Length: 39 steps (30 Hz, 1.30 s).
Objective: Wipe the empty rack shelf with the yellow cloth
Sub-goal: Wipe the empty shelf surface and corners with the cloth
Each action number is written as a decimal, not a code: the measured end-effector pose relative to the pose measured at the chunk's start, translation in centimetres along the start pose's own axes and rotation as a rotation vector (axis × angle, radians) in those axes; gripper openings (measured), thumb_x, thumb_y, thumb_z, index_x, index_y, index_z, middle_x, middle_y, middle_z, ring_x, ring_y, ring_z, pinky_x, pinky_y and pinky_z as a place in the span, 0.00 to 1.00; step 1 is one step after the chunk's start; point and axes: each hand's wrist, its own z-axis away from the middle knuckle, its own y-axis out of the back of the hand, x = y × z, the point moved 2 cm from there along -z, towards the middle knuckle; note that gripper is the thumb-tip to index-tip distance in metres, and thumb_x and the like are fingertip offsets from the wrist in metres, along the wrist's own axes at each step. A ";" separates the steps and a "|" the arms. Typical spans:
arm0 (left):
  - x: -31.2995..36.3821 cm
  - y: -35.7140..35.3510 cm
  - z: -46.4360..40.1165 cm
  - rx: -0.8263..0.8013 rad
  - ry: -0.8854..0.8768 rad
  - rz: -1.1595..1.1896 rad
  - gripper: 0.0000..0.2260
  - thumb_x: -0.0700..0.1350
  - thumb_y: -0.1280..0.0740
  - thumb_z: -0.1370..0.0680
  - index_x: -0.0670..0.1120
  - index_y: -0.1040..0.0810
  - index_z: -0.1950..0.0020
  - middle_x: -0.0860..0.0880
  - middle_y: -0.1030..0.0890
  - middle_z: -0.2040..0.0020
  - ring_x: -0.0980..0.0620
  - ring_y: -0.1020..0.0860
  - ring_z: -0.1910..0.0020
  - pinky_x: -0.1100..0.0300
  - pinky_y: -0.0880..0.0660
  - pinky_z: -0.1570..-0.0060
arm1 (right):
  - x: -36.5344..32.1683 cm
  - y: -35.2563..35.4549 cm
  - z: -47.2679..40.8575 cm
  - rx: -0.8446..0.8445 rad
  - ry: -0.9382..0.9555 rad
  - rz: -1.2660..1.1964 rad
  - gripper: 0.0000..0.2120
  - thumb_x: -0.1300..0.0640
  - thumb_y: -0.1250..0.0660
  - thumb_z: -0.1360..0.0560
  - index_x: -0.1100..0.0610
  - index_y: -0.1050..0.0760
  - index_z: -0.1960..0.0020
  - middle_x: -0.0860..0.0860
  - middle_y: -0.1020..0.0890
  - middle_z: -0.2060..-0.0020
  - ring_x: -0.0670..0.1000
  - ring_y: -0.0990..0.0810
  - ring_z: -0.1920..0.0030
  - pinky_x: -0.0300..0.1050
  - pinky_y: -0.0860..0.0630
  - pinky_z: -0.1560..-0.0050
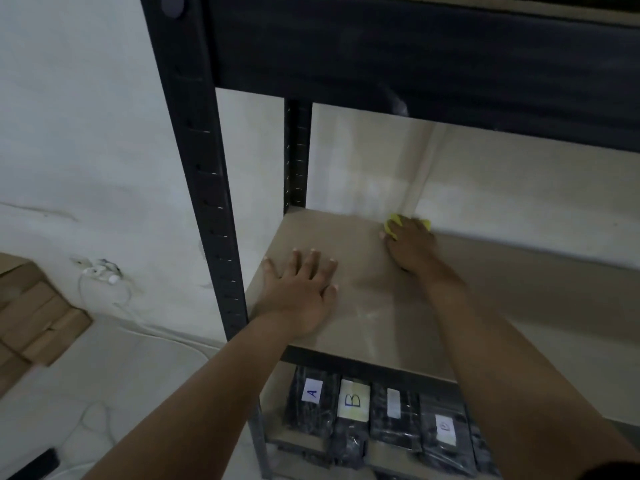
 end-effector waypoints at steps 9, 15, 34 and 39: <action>-0.2 -0.2 -0.4 -0.022 0.018 0.058 0.22 0.54 0.58 0.19 0.56 0.54 0.24 0.52 0.55 0.22 0.47 0.58 0.24 0.34 0.59 0.31 | -5.2 2.0 10.9 -0.179 0.343 -0.422 0.18 0.52 0.36 0.24 0.55 0.27 0.35 0.53 0.29 0.31 0.52 0.33 0.30 0.39 0.44 0.29; -0.2 0.0 0.2 -0.010 0.015 0.087 0.23 0.54 0.58 0.18 0.54 0.53 0.23 0.52 0.54 0.22 0.47 0.57 0.23 0.35 0.58 0.31 | -6.8 4.5 21.1 -0.352 0.359 -0.734 0.13 0.55 0.33 0.26 0.57 0.21 0.43 0.51 0.21 0.39 0.47 0.25 0.36 0.44 0.34 0.31; -0.1 -0.1 0.2 -0.009 0.010 0.088 0.22 0.53 0.59 0.18 0.54 0.54 0.23 0.52 0.55 0.22 0.46 0.58 0.24 0.34 0.58 0.30 | -7.1 2.5 16.0 -0.144 0.273 -0.269 0.24 0.52 0.40 0.22 0.54 0.39 0.27 0.55 0.34 0.28 0.55 0.36 0.29 0.43 0.41 0.31; -0.1 -0.2 0.4 0.006 -0.005 0.103 0.22 0.54 0.59 0.18 0.54 0.53 0.23 0.52 0.54 0.22 0.46 0.58 0.24 0.34 0.58 0.30 | -9.7 3.8 24.9 0.062 0.426 -0.390 0.16 0.49 0.41 0.23 0.53 0.23 0.41 0.49 0.19 0.42 0.50 0.23 0.41 0.43 0.31 0.45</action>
